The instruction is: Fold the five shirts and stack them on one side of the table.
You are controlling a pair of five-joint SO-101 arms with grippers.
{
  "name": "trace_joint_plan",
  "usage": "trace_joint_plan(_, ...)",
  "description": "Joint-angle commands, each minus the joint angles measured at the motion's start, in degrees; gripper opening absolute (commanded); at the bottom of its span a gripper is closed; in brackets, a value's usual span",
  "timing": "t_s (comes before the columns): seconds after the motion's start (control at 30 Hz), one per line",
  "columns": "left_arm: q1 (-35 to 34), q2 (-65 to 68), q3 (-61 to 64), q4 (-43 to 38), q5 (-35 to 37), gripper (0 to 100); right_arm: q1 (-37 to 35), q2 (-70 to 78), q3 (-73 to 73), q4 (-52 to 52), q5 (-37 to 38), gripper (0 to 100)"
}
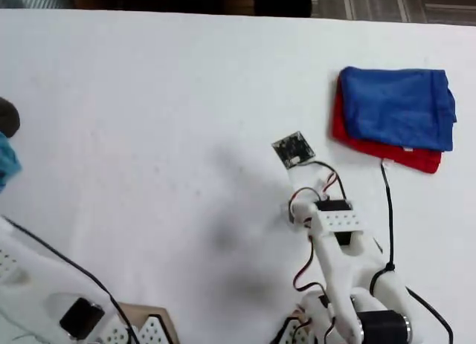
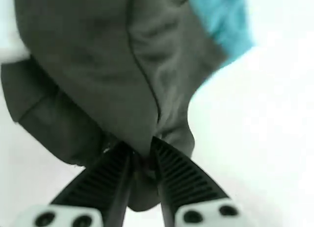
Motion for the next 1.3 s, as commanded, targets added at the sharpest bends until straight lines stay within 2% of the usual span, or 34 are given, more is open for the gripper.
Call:
trace_joint_plan(0.0,4.66,-2.64,-10.77,2.64,8.00,3,-0.48,-1.89,-0.26,-1.01,0.44,14.9)
trace_joint_plan(0.23,18.90,-18.29,-8.66,2.73,12.31,3,-0.48,-1.89,-0.26,-1.01,0.44,14.9)
trace_joint_plan(0.47,41.41,-37.80,6.37,2.46,15.47,3,-0.48,-1.89,-0.26,-1.01,0.44,15.1)
trace_joint_plan(0.67,57.58,-43.43,17.54,1.93,15.47,3,-0.31,-1.89,-0.26,-1.01,0.35,15.2)
trace_joint_plan(0.9,65.85,-44.84,17.63,-1.49,15.56,3,-0.40,-1.89,-0.26,-1.01,0.35,15.2)
trace_joint_plan(1.17,72.70,-46.77,8.48,-16.62,15.30,3,-0.40,-1.89,-0.26,-1.01,0.35,15.2)
trace_joint_plan(1.27,73.23,-45.01,8.57,-17.85,15.47,3,-0.40,-1.89,-0.26,-1.01,0.35,15.2)
